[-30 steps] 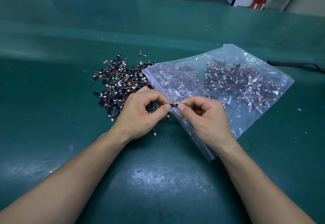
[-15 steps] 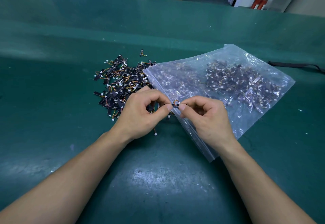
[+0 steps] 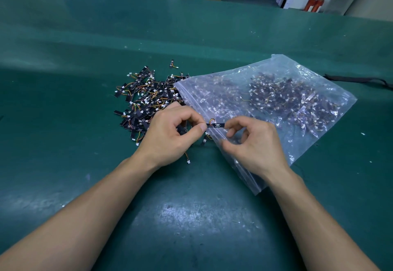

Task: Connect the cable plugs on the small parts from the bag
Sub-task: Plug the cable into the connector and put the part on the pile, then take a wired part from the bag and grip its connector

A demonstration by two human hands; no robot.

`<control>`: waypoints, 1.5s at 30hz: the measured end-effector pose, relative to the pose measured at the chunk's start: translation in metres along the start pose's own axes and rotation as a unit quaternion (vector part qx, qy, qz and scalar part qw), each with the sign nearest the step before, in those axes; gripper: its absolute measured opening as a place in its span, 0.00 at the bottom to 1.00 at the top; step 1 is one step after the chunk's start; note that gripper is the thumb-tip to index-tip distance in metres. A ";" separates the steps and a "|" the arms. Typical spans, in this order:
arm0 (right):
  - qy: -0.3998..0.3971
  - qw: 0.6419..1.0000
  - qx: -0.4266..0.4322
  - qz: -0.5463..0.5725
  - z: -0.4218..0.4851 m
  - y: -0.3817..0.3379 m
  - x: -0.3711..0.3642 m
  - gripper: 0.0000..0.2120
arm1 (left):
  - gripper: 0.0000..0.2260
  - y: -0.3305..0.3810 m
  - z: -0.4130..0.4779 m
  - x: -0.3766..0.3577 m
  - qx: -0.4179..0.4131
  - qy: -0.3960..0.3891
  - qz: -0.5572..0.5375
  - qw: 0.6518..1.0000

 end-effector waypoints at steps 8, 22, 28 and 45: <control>0.075 0.996 0.010 0.051 0.001 -0.004 0.021 0.08 | 0.04 0.009 -0.003 -0.016 -0.059 -0.045 0.135 0.988; 0.212 0.971 0.079 0.079 -0.007 -0.025 0.060 0.06 | 0.14 0.036 0.059 -0.087 0.060 -0.100 0.343 0.932; 0.219 0.969 0.084 0.082 -0.007 -0.023 0.061 0.06 | 0.12 0.026 0.060 -0.105 0.075 -0.098 0.298 0.946; -0.051 0.998 -0.013 -0.032 -0.002 0.001 -0.014 0.05 | 0.04 -0.034 0.012 0.031 0.087 0.007 0.362 0.928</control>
Point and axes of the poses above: each hand's wrist, its own z-axis towards the middle knuckle, its own x-axis out of the back of the hand, y = z × x, the point moved 9 cm from there along z, towards the middle knuckle, and after that the axes turned 4 degrees about x, right-handed, at the moved point
